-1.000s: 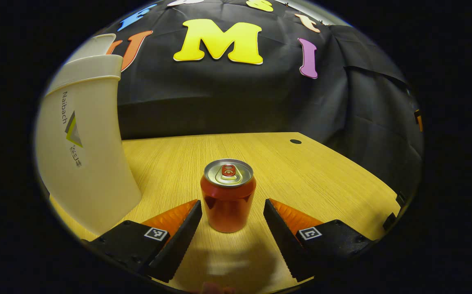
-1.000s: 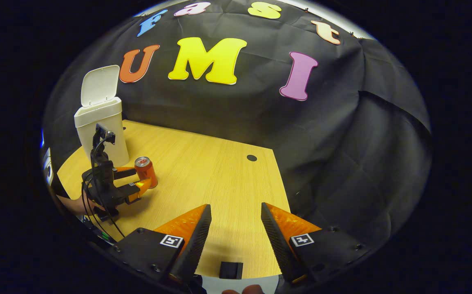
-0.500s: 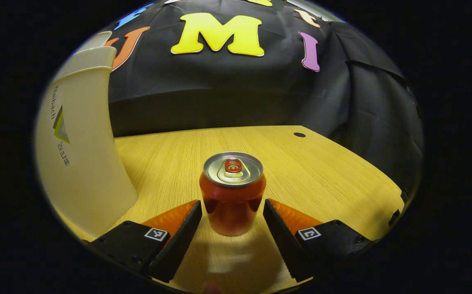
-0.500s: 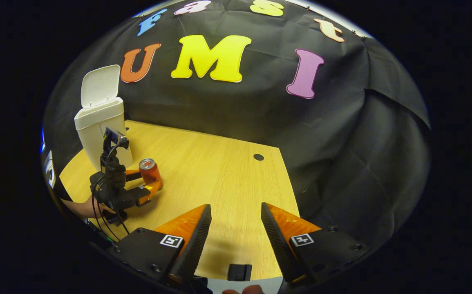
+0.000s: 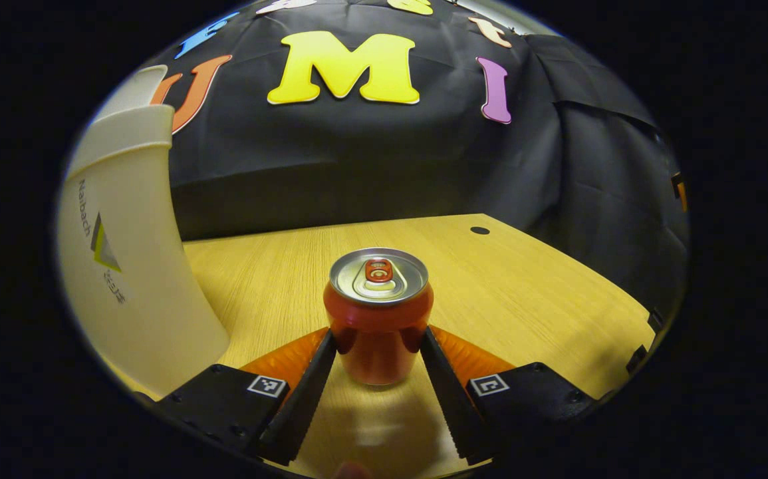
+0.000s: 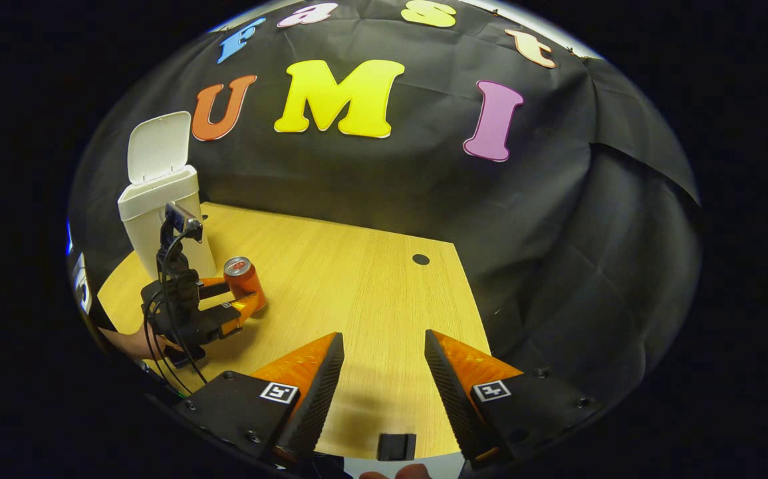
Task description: Press the lid of the desktop garbage bin to open it, pick up the crumpled paper on the desktop and throw it into the bin, then pick up the pop can on the desktop and drop it into the bin, and finally close the garbage bin lid.
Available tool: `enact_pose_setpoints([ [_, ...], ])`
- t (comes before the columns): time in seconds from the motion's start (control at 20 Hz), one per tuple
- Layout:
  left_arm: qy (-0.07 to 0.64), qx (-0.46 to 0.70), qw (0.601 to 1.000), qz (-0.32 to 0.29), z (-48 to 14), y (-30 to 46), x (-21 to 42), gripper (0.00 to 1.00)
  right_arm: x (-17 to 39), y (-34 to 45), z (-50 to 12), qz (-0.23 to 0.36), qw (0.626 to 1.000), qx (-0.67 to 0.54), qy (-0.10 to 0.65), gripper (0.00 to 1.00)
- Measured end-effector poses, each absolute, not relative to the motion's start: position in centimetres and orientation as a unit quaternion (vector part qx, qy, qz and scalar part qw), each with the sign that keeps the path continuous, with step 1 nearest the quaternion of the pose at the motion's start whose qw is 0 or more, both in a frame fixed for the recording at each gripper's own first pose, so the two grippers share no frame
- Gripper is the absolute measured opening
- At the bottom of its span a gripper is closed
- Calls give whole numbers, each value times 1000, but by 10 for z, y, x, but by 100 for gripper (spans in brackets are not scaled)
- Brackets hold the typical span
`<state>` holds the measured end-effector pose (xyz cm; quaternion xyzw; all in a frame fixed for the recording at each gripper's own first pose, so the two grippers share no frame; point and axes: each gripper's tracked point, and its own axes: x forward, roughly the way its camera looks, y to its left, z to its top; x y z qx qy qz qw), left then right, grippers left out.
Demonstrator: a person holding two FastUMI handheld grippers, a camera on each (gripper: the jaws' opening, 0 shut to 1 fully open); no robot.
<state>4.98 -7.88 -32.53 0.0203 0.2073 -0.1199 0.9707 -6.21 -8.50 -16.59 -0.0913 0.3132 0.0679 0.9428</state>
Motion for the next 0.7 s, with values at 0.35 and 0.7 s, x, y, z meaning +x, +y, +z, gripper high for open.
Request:
enact_pose_setpoints([
  [0.35,135,35,985,-105,-207,-76,62,84,-53,-65,-145,82,955,-55,279,80],
  [0.7,62,59,996,-7,-82,-8,82,84,-34,-58,-126,94,964,-9,247,80],
])
